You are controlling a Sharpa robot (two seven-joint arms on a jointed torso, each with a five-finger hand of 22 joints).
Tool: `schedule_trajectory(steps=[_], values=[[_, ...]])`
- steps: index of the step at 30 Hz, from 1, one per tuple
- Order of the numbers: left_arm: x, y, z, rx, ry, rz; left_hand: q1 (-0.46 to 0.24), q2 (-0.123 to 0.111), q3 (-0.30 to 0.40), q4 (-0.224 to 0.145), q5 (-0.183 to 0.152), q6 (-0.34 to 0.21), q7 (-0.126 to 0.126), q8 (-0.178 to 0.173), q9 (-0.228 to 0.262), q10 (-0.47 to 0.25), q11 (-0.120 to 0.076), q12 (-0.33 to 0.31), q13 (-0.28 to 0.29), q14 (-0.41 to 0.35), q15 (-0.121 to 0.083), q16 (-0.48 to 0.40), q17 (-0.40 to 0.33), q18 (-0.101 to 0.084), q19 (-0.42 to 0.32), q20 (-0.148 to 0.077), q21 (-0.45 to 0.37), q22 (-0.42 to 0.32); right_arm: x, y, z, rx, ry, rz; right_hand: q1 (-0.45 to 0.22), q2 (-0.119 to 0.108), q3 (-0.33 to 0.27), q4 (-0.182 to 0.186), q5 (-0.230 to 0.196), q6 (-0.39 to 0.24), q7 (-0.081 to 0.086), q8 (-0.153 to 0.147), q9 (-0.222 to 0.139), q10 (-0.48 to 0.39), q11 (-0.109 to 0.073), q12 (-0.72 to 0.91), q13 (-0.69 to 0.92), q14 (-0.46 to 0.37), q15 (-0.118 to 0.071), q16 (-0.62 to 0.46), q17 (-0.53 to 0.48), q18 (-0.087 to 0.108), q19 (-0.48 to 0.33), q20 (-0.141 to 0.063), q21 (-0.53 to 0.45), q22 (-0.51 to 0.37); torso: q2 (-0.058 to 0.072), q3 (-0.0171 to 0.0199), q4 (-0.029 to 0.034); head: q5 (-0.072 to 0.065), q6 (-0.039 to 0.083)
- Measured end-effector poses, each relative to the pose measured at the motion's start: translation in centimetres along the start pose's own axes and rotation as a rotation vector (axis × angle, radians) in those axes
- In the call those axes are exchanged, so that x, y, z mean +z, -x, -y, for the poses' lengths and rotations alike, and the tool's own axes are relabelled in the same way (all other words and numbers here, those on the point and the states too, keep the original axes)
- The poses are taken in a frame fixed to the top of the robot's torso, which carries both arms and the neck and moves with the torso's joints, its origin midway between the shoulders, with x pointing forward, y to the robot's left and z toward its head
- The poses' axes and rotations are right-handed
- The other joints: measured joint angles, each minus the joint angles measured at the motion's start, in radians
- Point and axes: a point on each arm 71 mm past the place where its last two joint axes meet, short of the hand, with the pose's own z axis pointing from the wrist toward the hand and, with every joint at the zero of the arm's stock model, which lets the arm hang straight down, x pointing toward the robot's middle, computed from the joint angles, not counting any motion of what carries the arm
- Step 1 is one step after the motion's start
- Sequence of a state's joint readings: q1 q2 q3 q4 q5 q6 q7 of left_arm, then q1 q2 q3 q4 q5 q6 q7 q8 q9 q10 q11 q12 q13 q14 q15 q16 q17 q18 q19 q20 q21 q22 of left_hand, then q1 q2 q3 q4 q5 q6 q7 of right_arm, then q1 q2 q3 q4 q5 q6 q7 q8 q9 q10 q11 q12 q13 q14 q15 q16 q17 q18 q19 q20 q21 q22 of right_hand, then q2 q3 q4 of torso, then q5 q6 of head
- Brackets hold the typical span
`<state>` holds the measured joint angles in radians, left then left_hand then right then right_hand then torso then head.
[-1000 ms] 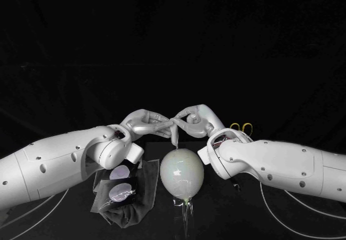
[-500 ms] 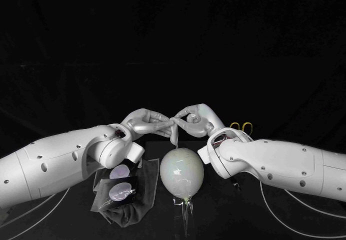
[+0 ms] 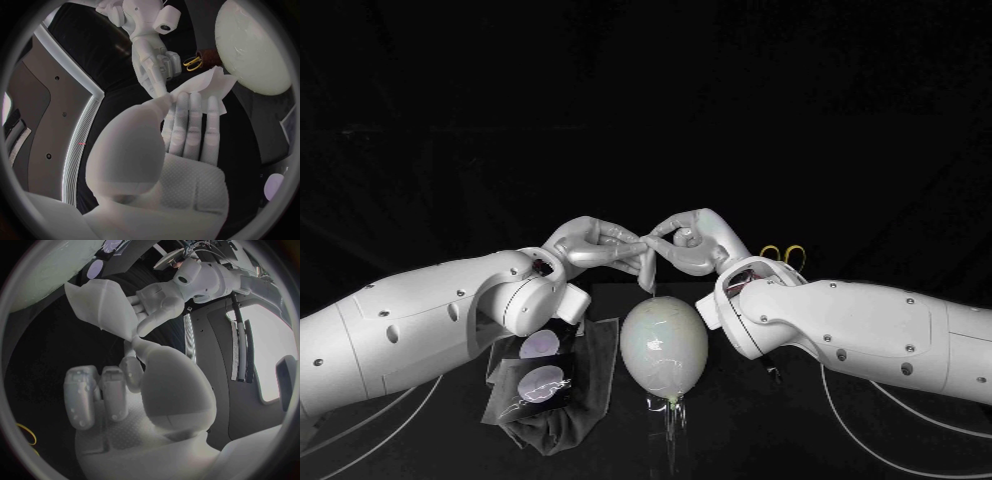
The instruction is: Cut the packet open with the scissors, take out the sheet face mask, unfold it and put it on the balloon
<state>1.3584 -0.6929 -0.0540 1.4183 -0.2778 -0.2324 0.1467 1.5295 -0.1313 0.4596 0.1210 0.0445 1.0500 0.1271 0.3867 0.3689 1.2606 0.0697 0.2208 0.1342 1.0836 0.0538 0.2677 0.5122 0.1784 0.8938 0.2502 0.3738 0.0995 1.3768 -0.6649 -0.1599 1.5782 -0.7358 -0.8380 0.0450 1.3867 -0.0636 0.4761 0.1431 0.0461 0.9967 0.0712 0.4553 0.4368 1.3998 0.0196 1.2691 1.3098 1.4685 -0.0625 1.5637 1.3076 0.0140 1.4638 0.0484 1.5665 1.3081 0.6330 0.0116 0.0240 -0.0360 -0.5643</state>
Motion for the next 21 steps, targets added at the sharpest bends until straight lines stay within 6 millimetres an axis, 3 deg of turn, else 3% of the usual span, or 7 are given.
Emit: schedule_trajectory(steps=[21], values=[[-0.15,0.36,0.02,0.002,-0.011,0.029,-0.004,0.010,0.004,-0.004,0.001,0.003,-0.004,0.006,0.000,0.002,-0.002,0.013,0.013,0.001,0.001,0.010,0.002,-0.001,-0.001,-0.007,0.031,0.019,-0.06,0.30,0.29,0.005,-0.011,-0.005,-0.004,-0.004,0.000,0.000,-0.002,-0.003,-0.003,0.010,0.000,0.001,0.000,-0.036,0.001,0.000,0.000,0.003,0.000,0.000,0.000,0.000,0.000,-0.001,0.000,-0.0004,0.0003,0.000,0.000]])
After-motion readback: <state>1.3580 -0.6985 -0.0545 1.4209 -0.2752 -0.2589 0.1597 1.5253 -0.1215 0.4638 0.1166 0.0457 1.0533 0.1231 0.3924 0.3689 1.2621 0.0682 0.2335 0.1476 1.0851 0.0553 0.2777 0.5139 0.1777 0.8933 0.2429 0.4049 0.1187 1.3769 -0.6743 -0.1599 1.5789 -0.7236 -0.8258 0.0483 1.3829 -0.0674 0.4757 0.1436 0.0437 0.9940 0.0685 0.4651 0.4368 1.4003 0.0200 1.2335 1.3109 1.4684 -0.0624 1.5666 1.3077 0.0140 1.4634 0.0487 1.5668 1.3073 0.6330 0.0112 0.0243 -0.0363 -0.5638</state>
